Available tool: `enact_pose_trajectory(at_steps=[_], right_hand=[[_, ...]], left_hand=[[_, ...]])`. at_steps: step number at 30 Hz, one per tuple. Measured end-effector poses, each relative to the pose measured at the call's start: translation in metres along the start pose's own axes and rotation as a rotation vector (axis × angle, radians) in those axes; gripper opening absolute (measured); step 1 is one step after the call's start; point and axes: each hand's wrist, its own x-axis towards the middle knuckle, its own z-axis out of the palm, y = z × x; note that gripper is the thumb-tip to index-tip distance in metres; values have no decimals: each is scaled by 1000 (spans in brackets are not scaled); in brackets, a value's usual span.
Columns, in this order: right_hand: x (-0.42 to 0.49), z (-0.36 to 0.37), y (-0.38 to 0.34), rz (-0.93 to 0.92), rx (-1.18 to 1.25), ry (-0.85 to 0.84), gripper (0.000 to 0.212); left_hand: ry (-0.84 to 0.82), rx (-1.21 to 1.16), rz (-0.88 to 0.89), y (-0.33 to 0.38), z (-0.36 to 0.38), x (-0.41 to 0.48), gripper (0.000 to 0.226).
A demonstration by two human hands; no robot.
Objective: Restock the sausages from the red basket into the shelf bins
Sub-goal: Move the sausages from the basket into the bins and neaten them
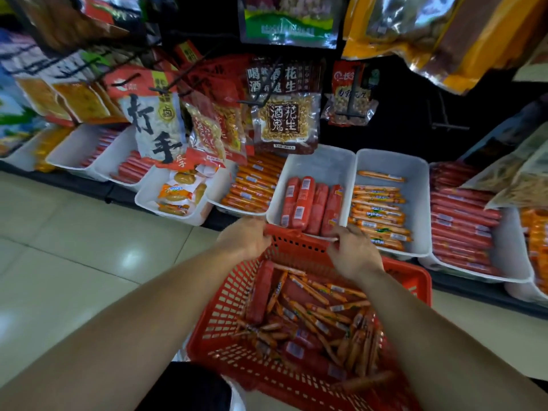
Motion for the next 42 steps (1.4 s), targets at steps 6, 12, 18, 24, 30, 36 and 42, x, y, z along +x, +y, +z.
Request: enact_pose_trajectory(at_steps=[6,12,18,24,30,36,42], right_hand=[[-54,24,13,14,26,-84,40],[-85,78,40,64,-45,-330,40],[-98,127,48,17,-56,-643,74],[-95,164,60,-79,-114,-745,64],[-87,184,74,-55,-153,-856,87],[-91,190,83,-62,-176,-864,84],[-91,165,86,-47,-157,-772,88]], left_hand=[[-62,-78,-63,-14,69,-75,39],[-202,-82,-129,-42,151,-86,59],[-250,-92,-186,-47,172,-53,56],[-211,-131,-262,-50,196,-11,71],[-212,-71,-257,-48,220,6,94],[-219,-37,-269,-46,221,13,121],[-201,-231,-286,-45,206,3,97]])
